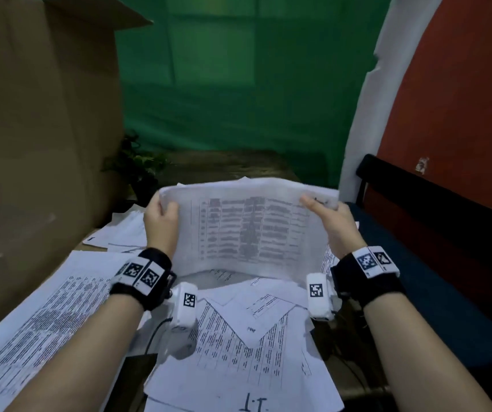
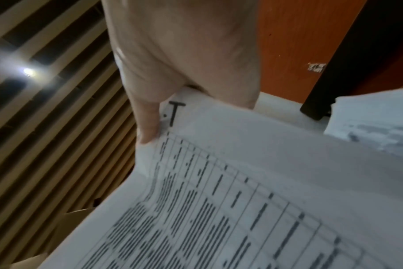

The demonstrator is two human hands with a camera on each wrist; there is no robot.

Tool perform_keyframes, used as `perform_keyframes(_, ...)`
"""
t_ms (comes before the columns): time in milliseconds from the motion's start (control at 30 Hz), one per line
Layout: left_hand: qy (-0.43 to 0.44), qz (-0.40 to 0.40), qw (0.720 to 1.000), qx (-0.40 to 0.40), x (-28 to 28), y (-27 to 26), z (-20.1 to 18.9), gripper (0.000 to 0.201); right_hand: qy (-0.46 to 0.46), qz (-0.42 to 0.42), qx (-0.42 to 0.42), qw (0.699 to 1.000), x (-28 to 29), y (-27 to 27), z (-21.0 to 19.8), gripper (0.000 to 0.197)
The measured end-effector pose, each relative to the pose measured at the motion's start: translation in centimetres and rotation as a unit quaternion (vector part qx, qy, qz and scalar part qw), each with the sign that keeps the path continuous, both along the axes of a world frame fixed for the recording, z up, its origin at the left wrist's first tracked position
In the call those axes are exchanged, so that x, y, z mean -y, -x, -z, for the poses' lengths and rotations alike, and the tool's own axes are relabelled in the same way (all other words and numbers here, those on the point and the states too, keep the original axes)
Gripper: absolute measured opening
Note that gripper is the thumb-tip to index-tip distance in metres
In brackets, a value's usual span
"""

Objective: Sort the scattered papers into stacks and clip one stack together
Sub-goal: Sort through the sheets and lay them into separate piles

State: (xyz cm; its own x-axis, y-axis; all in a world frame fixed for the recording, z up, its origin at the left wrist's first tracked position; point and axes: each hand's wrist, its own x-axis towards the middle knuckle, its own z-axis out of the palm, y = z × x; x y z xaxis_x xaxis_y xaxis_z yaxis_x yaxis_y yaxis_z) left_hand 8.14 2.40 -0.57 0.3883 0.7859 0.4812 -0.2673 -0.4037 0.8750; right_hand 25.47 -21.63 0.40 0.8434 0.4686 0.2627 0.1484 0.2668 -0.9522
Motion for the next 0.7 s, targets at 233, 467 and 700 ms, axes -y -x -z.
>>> perform_keyframes(233,0.016,0.022,0.999,0.033,-1.1,0.3,-0.9,0.014,0.041,-0.015,0.045,0.998,0.2,-1.6,-0.3,0.069)
perform_keyframes(467,0.069,0.018,0.997,-0.002,-0.6,-1.2,-0.7,0.02,0.04,0.041,0.04,0.998,-1.8,-0.8,-0.4,0.032)
perform_keyframes(700,-0.04,0.015,0.998,0.037,-0.4,-0.8,-4.6,0.02,-0.083,0.07,0.088,0.99,-2.3,0.1,-4.7,0.02)
